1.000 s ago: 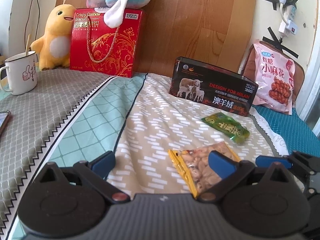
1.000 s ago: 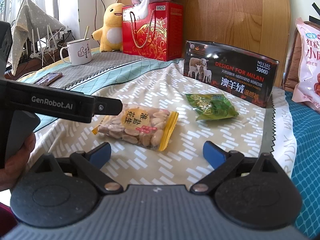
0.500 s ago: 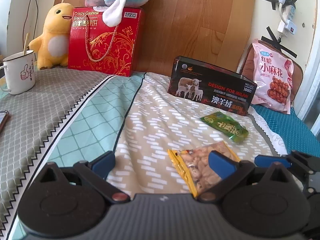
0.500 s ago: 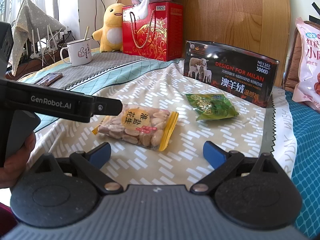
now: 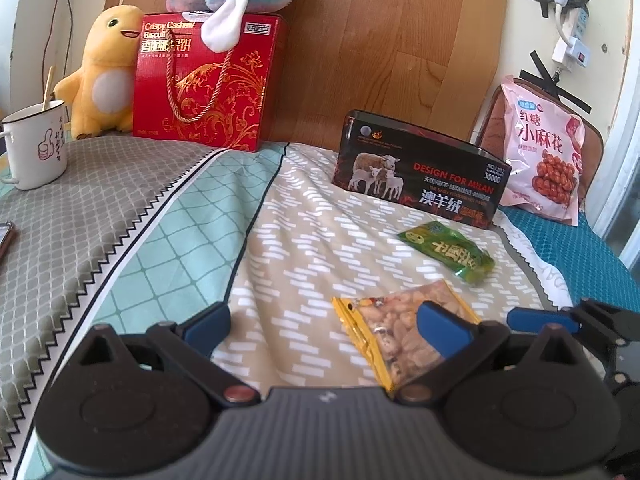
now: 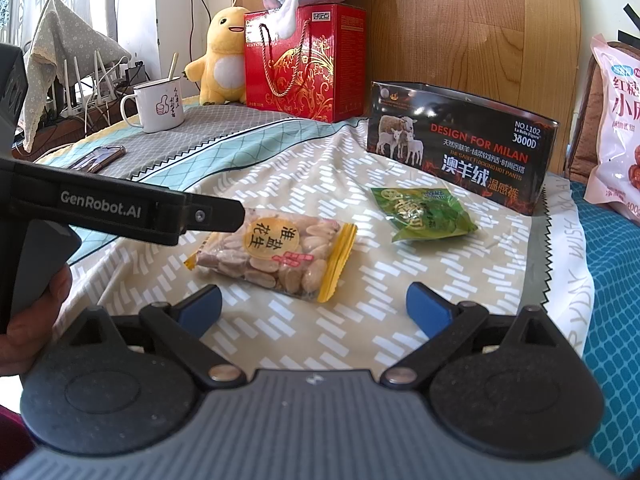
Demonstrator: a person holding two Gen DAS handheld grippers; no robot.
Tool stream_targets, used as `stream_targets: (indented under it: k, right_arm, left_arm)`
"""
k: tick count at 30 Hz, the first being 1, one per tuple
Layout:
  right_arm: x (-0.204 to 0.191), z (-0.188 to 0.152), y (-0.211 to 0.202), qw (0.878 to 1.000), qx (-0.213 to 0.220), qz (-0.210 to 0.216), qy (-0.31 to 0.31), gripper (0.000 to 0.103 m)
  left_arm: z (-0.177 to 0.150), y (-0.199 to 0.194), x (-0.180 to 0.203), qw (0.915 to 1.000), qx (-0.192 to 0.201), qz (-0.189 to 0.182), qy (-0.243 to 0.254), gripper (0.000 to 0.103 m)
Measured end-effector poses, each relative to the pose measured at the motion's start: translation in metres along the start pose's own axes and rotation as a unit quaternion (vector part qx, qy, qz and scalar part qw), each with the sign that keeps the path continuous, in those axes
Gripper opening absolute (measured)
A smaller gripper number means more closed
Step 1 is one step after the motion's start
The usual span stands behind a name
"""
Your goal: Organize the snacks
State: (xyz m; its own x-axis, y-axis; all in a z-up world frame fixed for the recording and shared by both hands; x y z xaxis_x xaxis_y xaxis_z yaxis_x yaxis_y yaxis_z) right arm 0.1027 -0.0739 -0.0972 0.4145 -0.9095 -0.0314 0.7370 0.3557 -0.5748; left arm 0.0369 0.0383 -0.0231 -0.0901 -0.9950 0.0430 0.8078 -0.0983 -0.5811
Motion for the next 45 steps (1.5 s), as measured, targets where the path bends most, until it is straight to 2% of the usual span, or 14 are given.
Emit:
stream_targets:
  k: [31, 36, 40, 42, 45]
  right_arm:
    - [0.000, 0.000, 0.000, 1.000, -0.001, 0.000, 0.000, 0.100]
    - [0.000, 0.001, 0.000, 1.000, -0.001, -0.001, -0.003, 0.099]
    - [-0.006, 0.000, -0.001, 1.000, 0.001, -0.004, -0.019, 0.088]
    - [-0.010, 0.000, -0.001, 1.000, 0.003, 0.003, -0.029, 0.074]
    - [-0.014, 0.000, -0.002, 0.999, 0.005, 0.017, -0.033, 0.060]
  left_arm:
    - [0.000, 0.000, 0.001, 0.9998, -0.004, -0.016, 0.007, 0.103]
    - [0.000, 0.002, 0.004, 0.9994, -0.010, -0.030, 0.012, 0.103]
    - [0.000, 0.007, 0.008, 0.9981, -0.025, -0.053, 0.021, 0.102]
    - [0.000, 0.008, 0.012, 0.9977, -0.028, -0.054, 0.029, 0.102]
    - [-0.001, 0.008, 0.019, 0.9965, -0.031, -0.066, 0.041, 0.099]
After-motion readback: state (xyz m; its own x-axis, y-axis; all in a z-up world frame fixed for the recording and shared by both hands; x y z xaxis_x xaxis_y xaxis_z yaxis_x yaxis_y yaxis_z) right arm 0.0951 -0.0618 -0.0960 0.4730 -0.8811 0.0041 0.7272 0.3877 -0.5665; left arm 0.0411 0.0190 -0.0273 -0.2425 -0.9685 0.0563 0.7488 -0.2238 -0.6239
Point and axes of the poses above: each gripper's, at about its wrist camera, not at the fingertips, and y roughly the way its jaws point, x to its right, z to its top, the point moved 5 cm from there along y, roughly the way its jaws point, and after that the axes turned 10 degrees about y, right-handed, at the moved point
